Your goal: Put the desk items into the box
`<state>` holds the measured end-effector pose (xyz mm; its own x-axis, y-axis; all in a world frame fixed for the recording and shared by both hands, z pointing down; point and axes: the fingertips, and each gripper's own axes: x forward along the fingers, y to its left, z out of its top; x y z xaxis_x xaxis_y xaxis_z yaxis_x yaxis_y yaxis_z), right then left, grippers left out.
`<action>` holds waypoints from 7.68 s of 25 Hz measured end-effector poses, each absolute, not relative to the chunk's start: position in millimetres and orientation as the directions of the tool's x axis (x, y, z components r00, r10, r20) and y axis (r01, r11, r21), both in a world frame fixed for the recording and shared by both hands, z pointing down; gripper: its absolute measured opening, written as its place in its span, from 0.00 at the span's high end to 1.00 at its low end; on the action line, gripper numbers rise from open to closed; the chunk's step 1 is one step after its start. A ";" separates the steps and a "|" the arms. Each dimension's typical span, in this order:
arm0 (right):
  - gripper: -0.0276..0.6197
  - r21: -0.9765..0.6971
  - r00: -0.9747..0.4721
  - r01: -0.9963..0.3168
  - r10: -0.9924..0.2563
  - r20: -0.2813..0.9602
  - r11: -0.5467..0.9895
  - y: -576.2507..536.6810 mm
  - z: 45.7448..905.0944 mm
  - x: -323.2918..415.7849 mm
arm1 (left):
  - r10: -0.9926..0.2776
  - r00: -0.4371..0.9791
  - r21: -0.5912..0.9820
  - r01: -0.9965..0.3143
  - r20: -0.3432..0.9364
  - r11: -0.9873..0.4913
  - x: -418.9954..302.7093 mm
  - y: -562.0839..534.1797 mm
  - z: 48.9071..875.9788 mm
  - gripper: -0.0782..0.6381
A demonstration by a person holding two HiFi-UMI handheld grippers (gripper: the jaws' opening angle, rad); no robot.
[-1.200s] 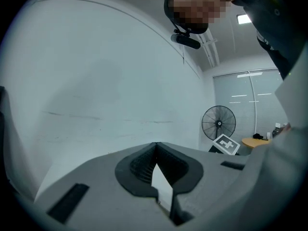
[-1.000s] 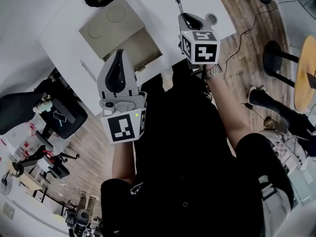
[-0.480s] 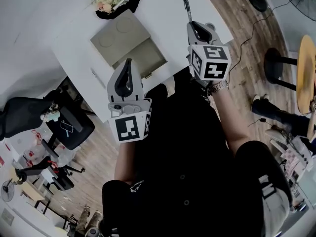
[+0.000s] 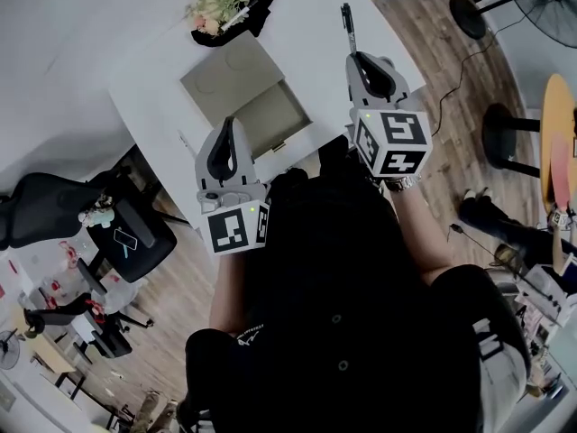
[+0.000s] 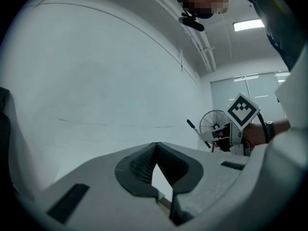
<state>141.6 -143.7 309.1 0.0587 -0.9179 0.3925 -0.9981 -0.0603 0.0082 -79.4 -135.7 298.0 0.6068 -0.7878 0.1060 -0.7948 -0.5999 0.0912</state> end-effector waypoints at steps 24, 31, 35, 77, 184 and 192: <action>0.90 0.230 -0.315 -0.872 -0.856 0.411 0.432 -163.5 300.4 27.8 | -0.894 0.437 0.097 -0.898 0.098 -0.429 -141.0 -126.4 292.2 0.88; 0.90 0.359 -0.427 -0.681 -0.744 0.514 0.638 -163.4 328.3 -9.1 | -0.931 0.346 0.098 -0.937 0.113 -0.336 -160.6 -117.8 296.1 0.88; 0.90 0.384 -0.482 -0.558 -0.665 0.571 0.735 -161.1 342.1 -23.7 | -0.951 0.284 0.100 -0.957 0.122 -0.273 -166.8 -116.1 296.2 0.88; 0.90 0.003 -0.466 0.140 0.063 0.882 0.990 -131.3 561.2 -68.3 | -0.956 -0.090 0.114 -0.985 0.278 0.126 -181.3 -103.7 350.5 0.88; 0.96 -0.077 -0.538 -0.843 -0.835 0.115 0.532 -109.6 242.8 9.5 | -0.889 0.450 0.046 -0.893 0.085 -0.447 -128.4 -92.7 281.7 0.88; 0.96 -0.072 -0.519 -0.855 -0.849 0.097 0.514 -103.0 236.3 11.4 | -0.893 0.444 0.046 -0.896 0.069 -0.442 -133.2 -93.1 276.3 0.88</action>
<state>11.4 -103.0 236.3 -0.5188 -0.8494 0.0965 -0.8548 0.5139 -0.0723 -133.2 -93.1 276.3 0.4439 -0.8934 0.0693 -0.8960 -0.4417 0.0455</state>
